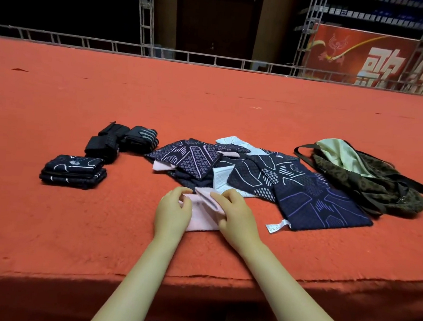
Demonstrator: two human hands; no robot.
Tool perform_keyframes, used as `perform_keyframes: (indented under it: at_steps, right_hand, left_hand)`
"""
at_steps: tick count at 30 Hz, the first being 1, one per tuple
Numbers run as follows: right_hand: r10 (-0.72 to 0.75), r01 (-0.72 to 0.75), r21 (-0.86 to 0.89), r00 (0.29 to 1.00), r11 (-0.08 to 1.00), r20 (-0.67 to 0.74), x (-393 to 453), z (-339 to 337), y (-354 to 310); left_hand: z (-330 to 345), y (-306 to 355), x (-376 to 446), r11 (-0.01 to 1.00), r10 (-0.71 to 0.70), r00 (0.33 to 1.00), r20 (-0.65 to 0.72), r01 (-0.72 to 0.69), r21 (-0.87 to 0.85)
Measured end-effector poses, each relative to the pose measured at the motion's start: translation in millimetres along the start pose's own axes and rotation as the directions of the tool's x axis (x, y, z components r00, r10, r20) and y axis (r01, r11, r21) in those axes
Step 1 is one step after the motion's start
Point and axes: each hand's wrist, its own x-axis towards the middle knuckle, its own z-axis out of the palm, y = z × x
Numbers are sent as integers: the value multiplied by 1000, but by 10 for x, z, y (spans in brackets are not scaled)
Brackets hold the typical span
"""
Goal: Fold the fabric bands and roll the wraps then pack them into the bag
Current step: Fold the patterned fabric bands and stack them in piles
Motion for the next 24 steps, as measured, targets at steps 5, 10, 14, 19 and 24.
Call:
perform_keyframes:
  at_steps: [5,10,14,19,24]
  right_hand:
    - [148,-95,236,965,967,-217,-51,-126,0]
    - [583,-498,322,763,805,-278,-70,-189,290]
    - [507,-459,226,822,859,-260,-84,-133,239]
    - [302,-251,265,938,931,-172,-73,-106,189]
    - [247,-201,348,964,916,-94,-43,-106,121]
  left_hand:
    - [5,16,12,998,-56,995,87,54,20]
    - [114,56,-42,907,262,927,269,-332,260]
    - [265,192,-82,727,300,741,601,-585,360]
    - [326,207,-20,810,277,792,544,-497,311]
    - [236,133,7,984,109,988,105,-122,127]
